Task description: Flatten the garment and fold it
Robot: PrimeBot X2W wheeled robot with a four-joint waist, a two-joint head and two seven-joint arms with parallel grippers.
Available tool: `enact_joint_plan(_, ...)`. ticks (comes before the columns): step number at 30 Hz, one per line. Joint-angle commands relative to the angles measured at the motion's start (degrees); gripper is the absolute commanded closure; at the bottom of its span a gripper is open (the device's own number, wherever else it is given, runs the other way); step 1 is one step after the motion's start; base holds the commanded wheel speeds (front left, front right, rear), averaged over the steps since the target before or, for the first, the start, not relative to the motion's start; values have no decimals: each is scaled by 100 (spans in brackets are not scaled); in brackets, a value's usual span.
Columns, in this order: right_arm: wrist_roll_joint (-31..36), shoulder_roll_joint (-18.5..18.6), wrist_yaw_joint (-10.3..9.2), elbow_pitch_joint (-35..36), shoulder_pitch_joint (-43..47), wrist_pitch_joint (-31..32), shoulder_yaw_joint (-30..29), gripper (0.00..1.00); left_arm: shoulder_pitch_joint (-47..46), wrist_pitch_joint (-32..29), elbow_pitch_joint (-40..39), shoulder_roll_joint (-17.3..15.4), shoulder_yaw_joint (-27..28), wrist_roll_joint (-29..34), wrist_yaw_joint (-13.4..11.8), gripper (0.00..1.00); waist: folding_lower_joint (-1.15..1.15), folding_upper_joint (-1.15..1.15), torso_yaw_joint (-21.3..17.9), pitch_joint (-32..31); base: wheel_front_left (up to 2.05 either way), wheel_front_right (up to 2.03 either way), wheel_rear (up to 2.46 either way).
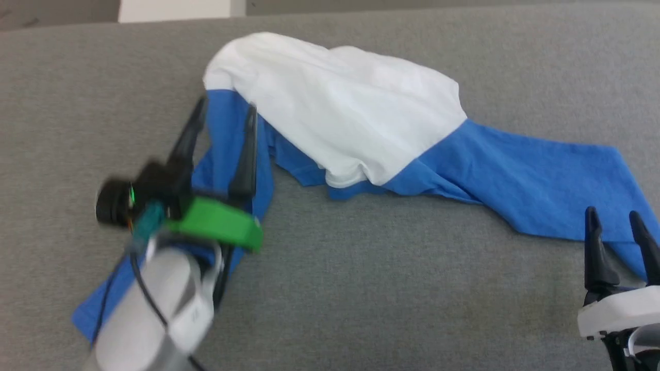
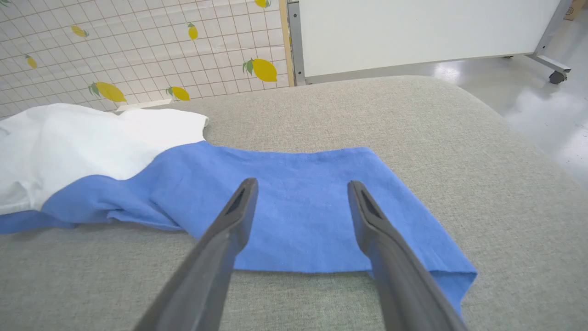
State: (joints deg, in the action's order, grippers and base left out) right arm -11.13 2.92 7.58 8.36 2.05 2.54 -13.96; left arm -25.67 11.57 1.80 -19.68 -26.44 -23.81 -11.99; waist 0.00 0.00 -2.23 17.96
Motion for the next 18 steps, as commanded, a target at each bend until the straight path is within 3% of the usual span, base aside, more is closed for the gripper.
enact_joint_plan(1,-20,-4,-9,21,82,24,34,0,394,99,-190,-5,19,32,-159,0,0,0,291,-440,0,0,0)
enact_joint_plan(5,-70,-4,-9,11,236,42,111,0,1557,285,-728,42,116,186,-687,0,0,0,319,-606,0,0,0)
enact_joint_plan(8,-85,-4,-9,5,327,57,124,0,2202,324,-958,132,132,271,-910,0,0,0,351,-699,0,0,0)
enact_joint_plan(14,78,-4,-9,107,335,277,107,0,2816,340,-1069,363,223,267,-816,0,0,0,496,-862,0,0,0)
enact_joint_plan(18,157,95,-9,264,3,804,158,0,2853,341,-1072,487,311,344,-675,0,0,0,550,-827,0,0,0)
